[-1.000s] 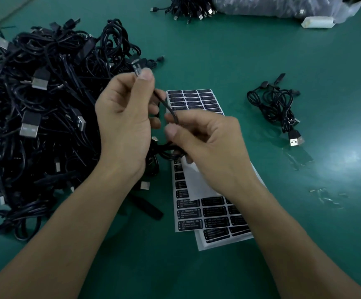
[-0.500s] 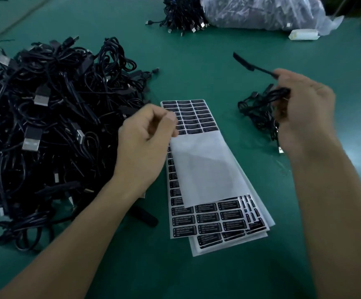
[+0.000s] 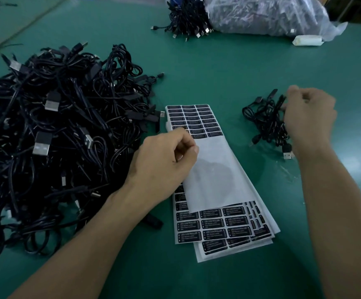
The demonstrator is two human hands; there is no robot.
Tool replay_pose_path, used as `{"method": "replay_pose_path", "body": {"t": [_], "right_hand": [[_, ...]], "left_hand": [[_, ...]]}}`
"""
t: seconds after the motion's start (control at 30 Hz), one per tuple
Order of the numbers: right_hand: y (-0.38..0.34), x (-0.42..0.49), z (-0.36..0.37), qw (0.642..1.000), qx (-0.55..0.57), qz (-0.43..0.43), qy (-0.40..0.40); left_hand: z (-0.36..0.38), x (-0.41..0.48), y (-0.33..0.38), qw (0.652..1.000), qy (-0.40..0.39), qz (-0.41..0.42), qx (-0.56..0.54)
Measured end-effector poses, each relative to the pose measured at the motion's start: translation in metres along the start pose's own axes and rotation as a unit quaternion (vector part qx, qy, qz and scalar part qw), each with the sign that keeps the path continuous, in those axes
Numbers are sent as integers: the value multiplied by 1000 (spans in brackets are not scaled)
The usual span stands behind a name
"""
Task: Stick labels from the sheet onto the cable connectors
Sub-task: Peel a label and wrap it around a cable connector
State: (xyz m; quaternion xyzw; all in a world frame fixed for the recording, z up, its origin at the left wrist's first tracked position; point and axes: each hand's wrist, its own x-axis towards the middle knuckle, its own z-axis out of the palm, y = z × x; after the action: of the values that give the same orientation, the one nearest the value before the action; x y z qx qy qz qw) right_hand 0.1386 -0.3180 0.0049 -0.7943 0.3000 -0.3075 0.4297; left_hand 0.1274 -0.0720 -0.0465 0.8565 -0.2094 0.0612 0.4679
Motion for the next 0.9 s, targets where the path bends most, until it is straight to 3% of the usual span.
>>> {"method": "replay_pose_path", "body": {"t": [0.5,0.6,0.73,0.8,0.9], "right_hand": [[8,-36,14,958,-267,5,-102],[11,-36,15,965,-245,-12,-93],[12,-29,12,982,-161,-97,-7],[10,-28,11,984,-137,-110,31],[14,-28,14,982,-160,-102,15]], "left_hand": [[-1,-1,1,999,-8,-8,32],[-1,-1,0,996,-38,14,79],[-2,-1,-1,972,-122,50,193],[-3,-1,-2,970,-136,53,197],[-6,-1,-2,970,-149,41,190]]}}
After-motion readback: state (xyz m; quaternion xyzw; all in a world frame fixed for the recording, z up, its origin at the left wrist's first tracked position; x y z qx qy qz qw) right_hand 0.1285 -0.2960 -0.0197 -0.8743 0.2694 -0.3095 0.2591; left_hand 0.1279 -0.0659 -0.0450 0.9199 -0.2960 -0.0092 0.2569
